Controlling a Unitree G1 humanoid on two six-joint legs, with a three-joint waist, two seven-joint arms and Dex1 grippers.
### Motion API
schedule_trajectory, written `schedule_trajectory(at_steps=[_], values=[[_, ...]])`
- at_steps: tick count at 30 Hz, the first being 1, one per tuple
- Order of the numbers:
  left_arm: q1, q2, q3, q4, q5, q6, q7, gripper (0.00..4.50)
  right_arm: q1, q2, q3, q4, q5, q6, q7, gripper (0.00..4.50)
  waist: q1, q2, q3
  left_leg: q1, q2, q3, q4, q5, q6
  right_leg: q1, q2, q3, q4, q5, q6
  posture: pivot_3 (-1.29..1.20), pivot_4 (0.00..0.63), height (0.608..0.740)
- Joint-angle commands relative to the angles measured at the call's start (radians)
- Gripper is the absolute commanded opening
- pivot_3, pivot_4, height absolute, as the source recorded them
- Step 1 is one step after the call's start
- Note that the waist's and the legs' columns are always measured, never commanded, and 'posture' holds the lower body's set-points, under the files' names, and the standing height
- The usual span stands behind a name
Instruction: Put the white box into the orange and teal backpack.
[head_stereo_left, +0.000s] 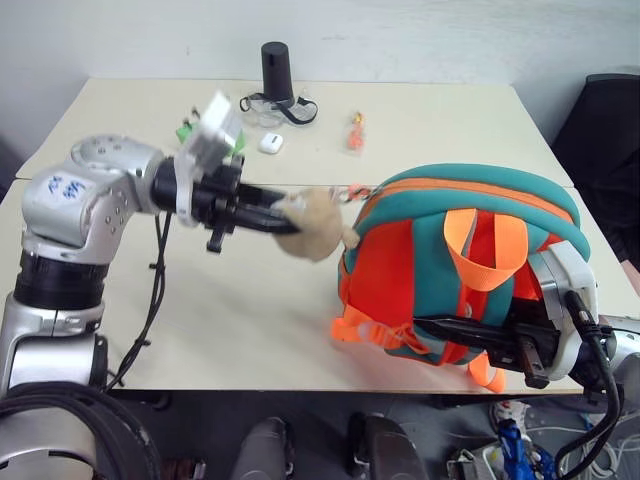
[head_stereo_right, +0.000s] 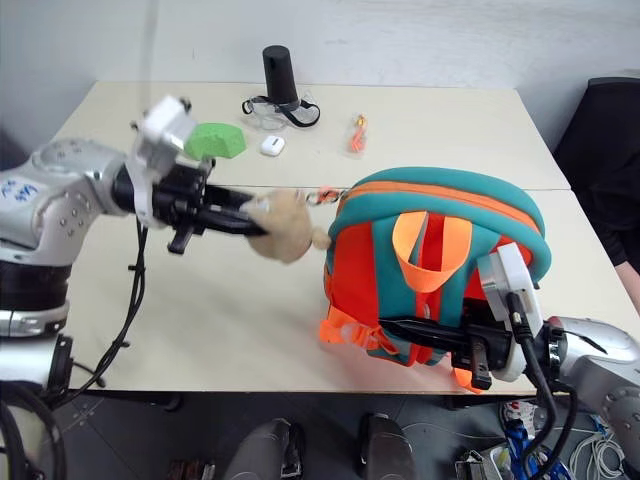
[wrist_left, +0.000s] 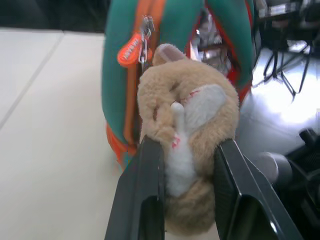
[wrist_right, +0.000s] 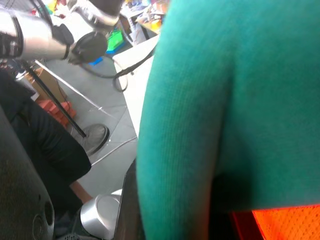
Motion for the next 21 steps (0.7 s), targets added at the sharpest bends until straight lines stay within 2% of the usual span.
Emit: schedule_trajectory(at_steps=[1, 5, 11, 19, 21], values=[[0.039, 0.032, -0.038, -0.012, 0.096, -0.097, -0.025, 0.79, -0.010, 0.015, -0.037, -0.023, 0.055, -0.031, -0.016, 0.00, 0.003, 0.000, 0.000, 0.000, 0.000, 0.000, 0.000, 0.000, 0.000, 0.000, 0.000, 0.000, 0.000, 0.000, 0.000, 0.00, 0.150, 0.740], [0.101, 0.030, -0.116, 0.026, 0.249, -0.260, -0.013, 0.79, -0.005, 0.013, -0.046, -0.020, 0.077, -0.031, -0.020, 0.00, 0.004, 0.000, 0.000, 0.000, 0.000, 0.000, 0.000, -0.001, 0.001, 0.000, -0.001, 0.000, -0.001, 0.000, 0.000, 0.00, 0.150, 0.740], [0.163, -0.065, -0.204, 0.082, 0.426, -0.460, 0.069, 0.79, -0.006, 0.013, -0.046, -0.013, 0.087, -0.035, -0.018, 0.00, 0.004, 0.000, 0.000, 0.000, 0.000, 0.000, 0.000, -0.002, 0.002, 0.000, -0.002, 0.000, -0.001, 0.000, 0.000, 0.00, 0.150, 0.740], [0.222, -0.129, -0.235, 0.075, 0.486, -0.534, 0.094, 0.79, 0.012, 0.008, -0.019, -0.024, 0.048, -0.043, -0.032, 0.00, 0.004, 0.000, 0.000, 0.000, 0.001, 0.000, 0.001, -0.002, 0.002, 0.001, -0.002, 0.000, 0.000, 0.000, 0.000, 0.00, 0.150, 0.740], [0.213, -0.147, -0.206, 0.080, 0.453, -0.495, 0.099, 0.79, 0.017, -0.006, -0.009, -0.021, 0.019, -0.030, -0.050, 0.65, 0.004, 0.000, 0.000, 0.001, 0.000, 0.000, 0.001, -0.002, 0.003, 0.002, -0.003, 0.000, 0.000, 0.000, 0.000, 0.00, 0.150, 0.740]])
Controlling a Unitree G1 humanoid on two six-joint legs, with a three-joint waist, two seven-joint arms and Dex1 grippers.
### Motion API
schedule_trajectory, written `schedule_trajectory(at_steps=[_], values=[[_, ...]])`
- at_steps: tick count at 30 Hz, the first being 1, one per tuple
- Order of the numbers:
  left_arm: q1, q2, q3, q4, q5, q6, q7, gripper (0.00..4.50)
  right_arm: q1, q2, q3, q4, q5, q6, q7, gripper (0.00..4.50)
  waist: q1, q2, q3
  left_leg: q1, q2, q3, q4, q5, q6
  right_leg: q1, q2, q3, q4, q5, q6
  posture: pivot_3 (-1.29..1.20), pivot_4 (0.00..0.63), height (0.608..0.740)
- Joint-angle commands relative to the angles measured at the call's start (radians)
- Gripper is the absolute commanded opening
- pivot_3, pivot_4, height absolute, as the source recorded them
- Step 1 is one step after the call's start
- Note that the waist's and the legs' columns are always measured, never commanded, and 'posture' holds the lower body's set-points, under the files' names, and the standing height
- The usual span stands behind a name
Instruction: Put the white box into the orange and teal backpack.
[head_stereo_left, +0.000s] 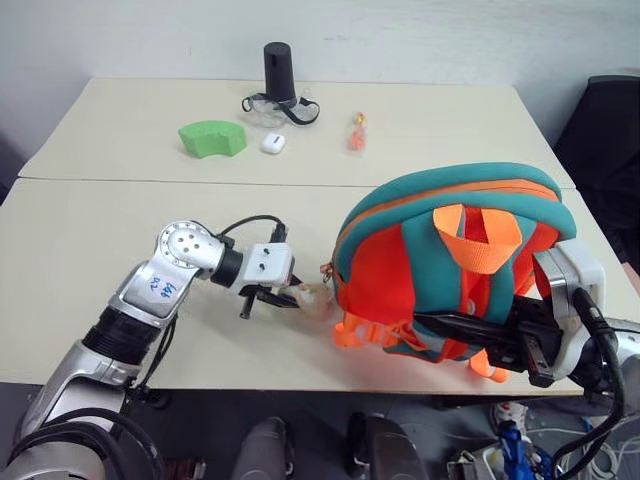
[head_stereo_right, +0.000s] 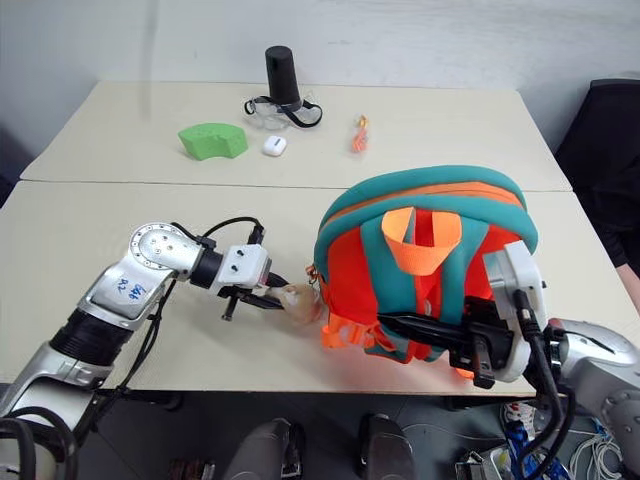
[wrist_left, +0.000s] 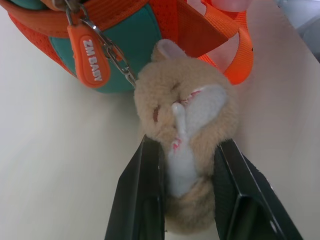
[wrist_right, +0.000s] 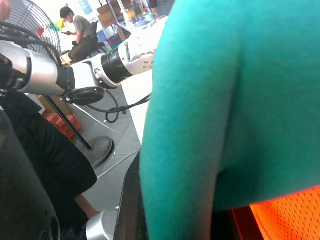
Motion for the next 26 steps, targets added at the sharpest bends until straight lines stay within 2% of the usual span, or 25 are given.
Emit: schedule_trajectory(at_steps=[1, 3, 4, 5, 10, 12, 14, 18, 21, 23, 26], values=[[0.007, -0.018, 0.022, 0.008, -0.023, 0.071, -0.004, 0.79, 0.011, -0.022, -0.009, -0.021, -0.035, -0.004, -0.022, 0.87, 0.001, 0.000, 0.000, 0.000, 0.000, 0.000, 0.000, -0.001, 0.002, 0.000, 0.000, 0.000, 0.000, 0.000, 0.000, 0.00, 0.150, 0.740], [-0.002, -0.018, 0.066, -0.006, -0.086, 0.158, -0.022, 0.79, 0.034, -0.035, -0.027, -0.023, -0.068, -0.004, -0.017, 1.51, 0.001, 0.000, 0.000, -0.001, 0.000, 0.000, 0.000, -0.002, 0.003, 0.000, 0.000, 0.000, 0.000, 0.000, 0.000, 0.00, 0.150, 0.740], [-0.003, -0.013, 0.084, -0.013, -0.109, 0.188, -0.032, 1.51, 0.046, -0.040, -0.039, -0.025, -0.083, -0.009, -0.015, 1.91, 0.001, 0.000, 0.000, -0.001, 0.000, -0.001, 0.000, -0.002, 0.003, 0.000, 0.000, 0.000, 0.000, 0.000, 0.000, 0.00, 0.150, 0.740], [-0.004, -0.003, 0.102, -0.022, -0.132, 0.219, -0.040, 1.74, 0.065, -0.045, -0.061, -0.025, -0.096, -0.012, -0.012, 2.22, 0.001, 0.000, 0.000, -0.001, 0.000, -0.001, 0.000, -0.001, 0.002, 0.000, 0.000, -0.001, 0.000, 0.000, 0.000, 0.00, 0.150, 0.740], [0.043, 0.088, 0.206, -0.078, -0.229, 0.325, -0.084, 3.46, 0.252, -0.055, -0.277, -0.004, -0.122, 0.003, 0.069, 4.01, -0.001, 0.000, 0.000, -0.002, 0.000, 0.000, 0.000, 0.000, 0.000, -0.001, 0.001, -0.001, -0.001, 0.000, 0.000, 0.00, 0.150, 0.740], [0.066, 0.129, 0.249, -0.093, -0.266, 0.360, -0.101, 4.09, 0.335, -0.050, -0.364, 0.015, -0.153, 0.000, 0.117, 4.50, -0.001, 0.000, 0.000, -0.001, 0.000, 0.000, 0.000, 0.000, 0.001, -0.001, 0.001, -0.001, 0.000, 0.000, 0.000, 0.00, 0.150, 0.740], [0.085, 0.171, 0.300, -0.104, -0.305, 0.400, -0.113, 4.43, 0.413, -0.043, -0.462, 0.051, -0.176, 0.004, 0.165, 4.50, 0.000, 0.000, 0.000, -0.001, 0.000, 0.000, 0.000, -0.001, 0.002, 0.000, 0.001, -0.001, 0.000, 0.000, 0.000, 0.00, 0.150, 0.740], [0.104, 0.261, 0.407, -0.113, -0.388, 0.480, -0.139, 4.43, 0.539, -0.048, -0.665, 0.137, -0.193, 0.017, 0.286, 4.50, 0.001, 0.000, 0.000, -0.001, 0.000, -0.001, 0.000, -0.003, 0.003, 0.000, 0.000, 0.000, -0.001, 0.000, 0.000, 0.00, 0.150, 0.740], [0.104, 0.331, 0.489, -0.099, -0.454, 0.544, -0.165, 4.43, 0.574, -0.072, -0.807, 0.216, -0.168, 0.049, 0.349, 4.50, 0.001, 0.000, 0.000, -0.001, 0.001, -0.001, -0.001, -0.005, 0.003, 0.000, 0.001, -0.001, -0.002, 0.000, 0.000, 0.00, 0.150, 0.740], [0.100, 0.350, 0.535, -0.098, -0.491, 0.573, -0.157, 4.43, 0.575, -0.091, -0.852, 0.250, -0.161, 0.064, 0.378, 4.50, 0.000, 0.000, 0.000, -0.001, 0.001, -0.001, -0.001, -0.006, 0.004, 0.000, 0.000, 0.000, -0.002, 0.000, 0.000, 0.00, 0.150, 0.740], [0.098, 0.347, 0.550, -0.111, -0.501, 0.581, -0.126, 4.43, 0.532, -0.105, -0.843, 0.275, -0.165, 0.069, 0.362, 4.50, -0.001, 0.000, 0.000, 0.001, 0.001, -0.001, -0.001, -0.007, 0.003, 0.001, 0.000, 0.000, -0.002, 0.000, 0.000, 0.00, 0.150, 0.740]])
